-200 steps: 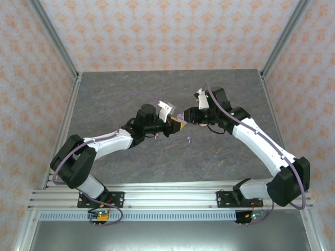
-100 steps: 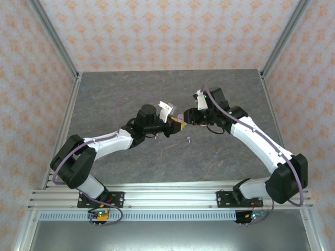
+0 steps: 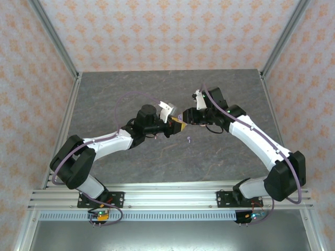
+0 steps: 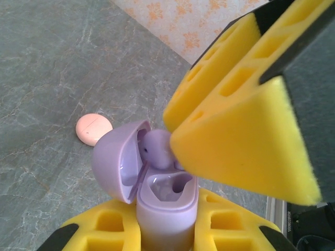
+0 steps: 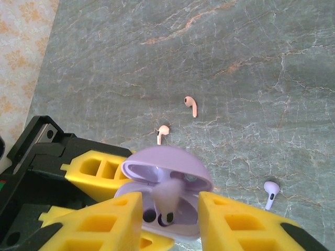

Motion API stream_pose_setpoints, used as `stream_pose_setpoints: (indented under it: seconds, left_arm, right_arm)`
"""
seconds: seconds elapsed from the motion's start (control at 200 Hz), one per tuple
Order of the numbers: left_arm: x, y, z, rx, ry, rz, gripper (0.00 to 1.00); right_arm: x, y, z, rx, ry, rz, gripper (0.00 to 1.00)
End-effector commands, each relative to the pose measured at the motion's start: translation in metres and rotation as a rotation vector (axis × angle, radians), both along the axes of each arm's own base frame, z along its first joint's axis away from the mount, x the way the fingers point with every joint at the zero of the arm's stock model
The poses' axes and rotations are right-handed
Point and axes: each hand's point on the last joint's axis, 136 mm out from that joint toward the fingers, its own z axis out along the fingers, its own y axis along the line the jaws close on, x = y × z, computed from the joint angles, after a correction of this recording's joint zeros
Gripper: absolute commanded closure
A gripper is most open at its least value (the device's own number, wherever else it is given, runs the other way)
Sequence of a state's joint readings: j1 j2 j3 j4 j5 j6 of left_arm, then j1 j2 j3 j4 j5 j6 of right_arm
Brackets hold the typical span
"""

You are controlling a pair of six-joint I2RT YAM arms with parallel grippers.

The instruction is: Insert the wireless bluetooth earbuds into the charging case

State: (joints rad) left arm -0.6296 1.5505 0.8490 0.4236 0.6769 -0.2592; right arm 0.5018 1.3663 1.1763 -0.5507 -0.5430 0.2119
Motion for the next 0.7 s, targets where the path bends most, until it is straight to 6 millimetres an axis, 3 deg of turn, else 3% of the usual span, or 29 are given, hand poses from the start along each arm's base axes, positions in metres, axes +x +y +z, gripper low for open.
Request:
stream_pose_setpoints:
  seconds: [0.0,0.415,0.566,0.696]
  left_arm:
    - [-0.007,-0.004,0.023,-0.036,-0.074,-0.037,0.97]
    - [-0.003,0.000,0.013,0.009,-0.056,0.003,0.96]
    - [-0.002,0.005,0.005,0.042,-0.045,0.026,0.96]
    - [0.001,0.013,0.002,0.051,-0.018,0.059,0.97]
  right_arm:
    - [0.001,0.004,0.008,0.003,-0.013,0.014,0.66]
    - [0.004,-0.001,0.017,-0.027,-0.059,-0.030,0.52]
    - [0.011,-0.017,0.026,-0.053,-0.118,-0.128,0.48]
    - [0.021,-0.049,0.021,-0.143,-0.162,-0.290,0.48]
